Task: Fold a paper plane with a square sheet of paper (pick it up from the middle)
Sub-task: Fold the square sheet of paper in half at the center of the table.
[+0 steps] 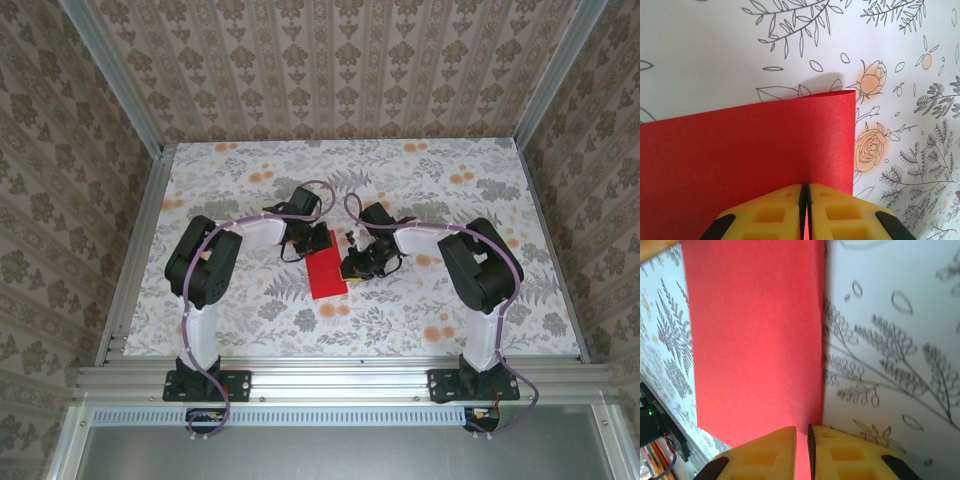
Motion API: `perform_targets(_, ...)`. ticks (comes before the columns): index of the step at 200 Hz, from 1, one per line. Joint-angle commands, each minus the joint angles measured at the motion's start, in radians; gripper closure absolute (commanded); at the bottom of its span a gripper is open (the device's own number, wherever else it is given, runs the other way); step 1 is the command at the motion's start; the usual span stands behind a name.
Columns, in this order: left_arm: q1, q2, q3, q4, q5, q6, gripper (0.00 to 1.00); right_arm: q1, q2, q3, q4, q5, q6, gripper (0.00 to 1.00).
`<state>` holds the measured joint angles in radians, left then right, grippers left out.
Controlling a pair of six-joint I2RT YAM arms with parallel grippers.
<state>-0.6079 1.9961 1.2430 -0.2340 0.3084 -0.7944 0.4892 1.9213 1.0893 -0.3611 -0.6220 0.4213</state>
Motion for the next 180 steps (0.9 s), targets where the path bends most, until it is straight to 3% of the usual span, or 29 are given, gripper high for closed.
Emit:
perform_targets(1, 0.005, -0.006, -0.027, -0.031, -0.028, -0.014, 0.86, 0.012, -0.030, -0.025, -0.078, -0.037, -0.024, 0.83)
perform_targets(45, 0.005, -0.019, -0.027, -0.018, -0.007, -0.016, 0.86, 0.018, -0.011, -0.035, -0.104, 0.002, -0.031, 0.83)
perform_targets(99, -0.007, -0.044, -0.029, 0.130, 0.140, -0.021, 0.83, 0.019, -0.007, -0.029, -0.115, 0.061, -0.023, 0.84)
perform_targets(180, -0.004, 0.035, 0.004, 0.183, 0.171, -0.052, 0.83, 0.020, 0.008, -0.029, -0.110, 0.087, -0.010, 0.84)
